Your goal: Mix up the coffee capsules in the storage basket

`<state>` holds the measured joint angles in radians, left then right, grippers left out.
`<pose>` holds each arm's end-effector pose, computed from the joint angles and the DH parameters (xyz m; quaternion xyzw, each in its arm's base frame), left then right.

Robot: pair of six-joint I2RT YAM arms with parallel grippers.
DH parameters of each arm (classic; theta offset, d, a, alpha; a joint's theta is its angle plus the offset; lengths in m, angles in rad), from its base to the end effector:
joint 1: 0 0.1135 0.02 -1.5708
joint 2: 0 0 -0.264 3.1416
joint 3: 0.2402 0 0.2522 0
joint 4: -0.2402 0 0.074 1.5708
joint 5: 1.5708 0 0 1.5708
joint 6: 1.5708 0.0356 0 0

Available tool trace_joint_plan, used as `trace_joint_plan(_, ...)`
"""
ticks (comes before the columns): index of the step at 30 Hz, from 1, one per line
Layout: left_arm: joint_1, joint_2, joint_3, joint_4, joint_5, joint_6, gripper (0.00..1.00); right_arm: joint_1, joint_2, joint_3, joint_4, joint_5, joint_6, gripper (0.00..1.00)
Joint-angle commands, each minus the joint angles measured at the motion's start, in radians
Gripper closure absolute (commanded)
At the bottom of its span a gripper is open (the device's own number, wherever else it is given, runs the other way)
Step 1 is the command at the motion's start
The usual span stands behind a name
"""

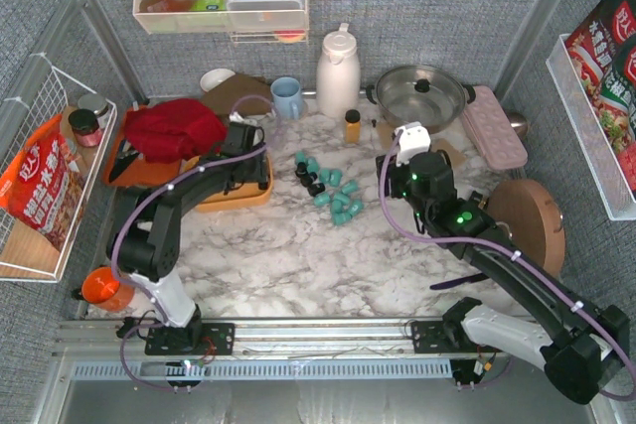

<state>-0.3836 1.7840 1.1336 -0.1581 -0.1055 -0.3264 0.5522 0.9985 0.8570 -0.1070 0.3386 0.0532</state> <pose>0.3563 -0.1398 0.1918 0.0069 0.9271 -0.0832 0.3653 0.2040 0.1118 0.3338 -0.0918 0.7795 0.0535 0.6174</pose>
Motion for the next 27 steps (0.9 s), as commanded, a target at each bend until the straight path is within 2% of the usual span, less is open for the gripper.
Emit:
trace_joint_plan(1, -0.001, -0.091, 0.006, 0.000, -0.059, -0.026, 0.35, 0.000, 0.026, 0.015, 0.013, -0.015, 0.008, 0.32)
trace_joint_plan(5, -0.004, -0.166, 0.032, -0.035, -0.080, -0.032, 0.18, 0.000, 0.057, 0.035, -0.005, -0.052, 0.031, 0.32)
trace_joint_plan(7, -0.003, -0.204, 0.033, -0.048, -0.085, -0.033, 0.02, 0.004, 0.064, 0.047, -0.034, -0.075, 0.049, 0.32)
trace_joint_plan(13, -0.003, -0.301, 0.044, -0.114, -0.079, -0.063, 0.01, 0.022, 0.081, 0.049, -0.134, -0.116, 0.085, 0.32)
trace_joint_plan(16, -0.001, -0.342, 0.071, -0.238, -0.087, -0.105, 0.01, 0.042, 0.103, 0.036, -0.171, -0.122, 0.119, 0.32)
trace_joint_plan(20, -0.001, -0.426, 0.065, -0.286, 0.030, 0.029, 0.01, 0.088, 0.155, 0.009, -0.174, -0.116, 0.208, 0.32)
trace_joint_plan(23, -0.004, -0.516, -0.002, -0.249, 0.067, 0.060, 0.01, 0.134, 0.208, -0.005, -0.146, -0.082, 0.317, 0.29)
trace_joint_plan(27, -0.006, -0.650, -0.157, -0.086, 0.149, 0.023, 0.01, 0.179, 0.277, -0.043, -0.059, -0.062, 0.462, 0.17)
